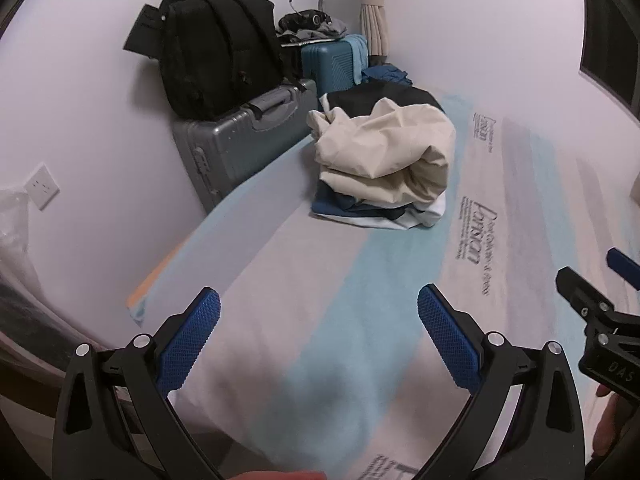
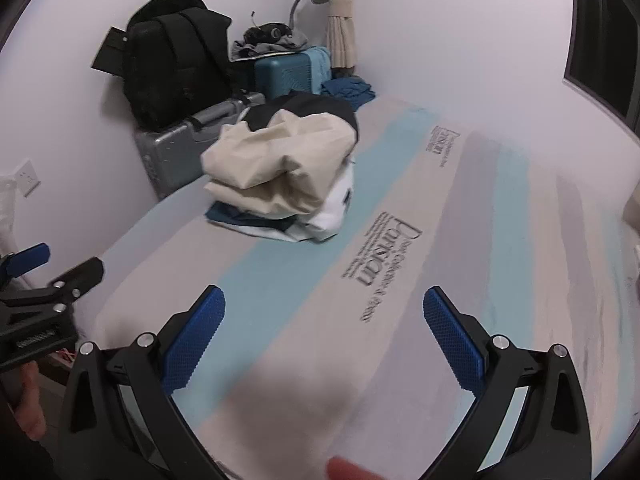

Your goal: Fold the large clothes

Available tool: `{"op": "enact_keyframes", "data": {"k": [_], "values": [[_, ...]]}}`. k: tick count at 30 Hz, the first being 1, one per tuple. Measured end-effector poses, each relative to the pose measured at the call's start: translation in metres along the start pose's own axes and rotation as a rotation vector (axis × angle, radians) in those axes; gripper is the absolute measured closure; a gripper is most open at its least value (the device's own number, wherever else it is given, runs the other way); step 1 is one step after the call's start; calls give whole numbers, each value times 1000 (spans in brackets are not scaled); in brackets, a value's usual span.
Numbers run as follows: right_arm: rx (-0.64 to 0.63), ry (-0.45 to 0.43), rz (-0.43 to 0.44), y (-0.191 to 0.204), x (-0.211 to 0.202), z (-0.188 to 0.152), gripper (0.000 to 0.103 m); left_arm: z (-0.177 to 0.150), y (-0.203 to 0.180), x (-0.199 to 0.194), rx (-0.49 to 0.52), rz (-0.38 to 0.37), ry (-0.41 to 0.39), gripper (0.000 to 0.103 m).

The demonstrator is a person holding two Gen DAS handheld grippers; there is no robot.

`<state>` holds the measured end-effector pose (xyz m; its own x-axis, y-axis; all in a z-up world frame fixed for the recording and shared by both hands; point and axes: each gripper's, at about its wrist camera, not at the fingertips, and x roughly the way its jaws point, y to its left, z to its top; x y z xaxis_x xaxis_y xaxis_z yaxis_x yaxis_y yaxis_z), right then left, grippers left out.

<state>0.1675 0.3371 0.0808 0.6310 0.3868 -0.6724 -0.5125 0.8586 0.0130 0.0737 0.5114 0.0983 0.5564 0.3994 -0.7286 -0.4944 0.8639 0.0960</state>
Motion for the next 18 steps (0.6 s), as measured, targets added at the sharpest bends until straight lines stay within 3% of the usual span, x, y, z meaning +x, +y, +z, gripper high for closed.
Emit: {"op": "enact_keyframes", "data": {"k": [18], "values": [[-7, -43, -40, 18, -19, -7, 7, -11, 7, -16, 11, -37, -33, 6]]}}
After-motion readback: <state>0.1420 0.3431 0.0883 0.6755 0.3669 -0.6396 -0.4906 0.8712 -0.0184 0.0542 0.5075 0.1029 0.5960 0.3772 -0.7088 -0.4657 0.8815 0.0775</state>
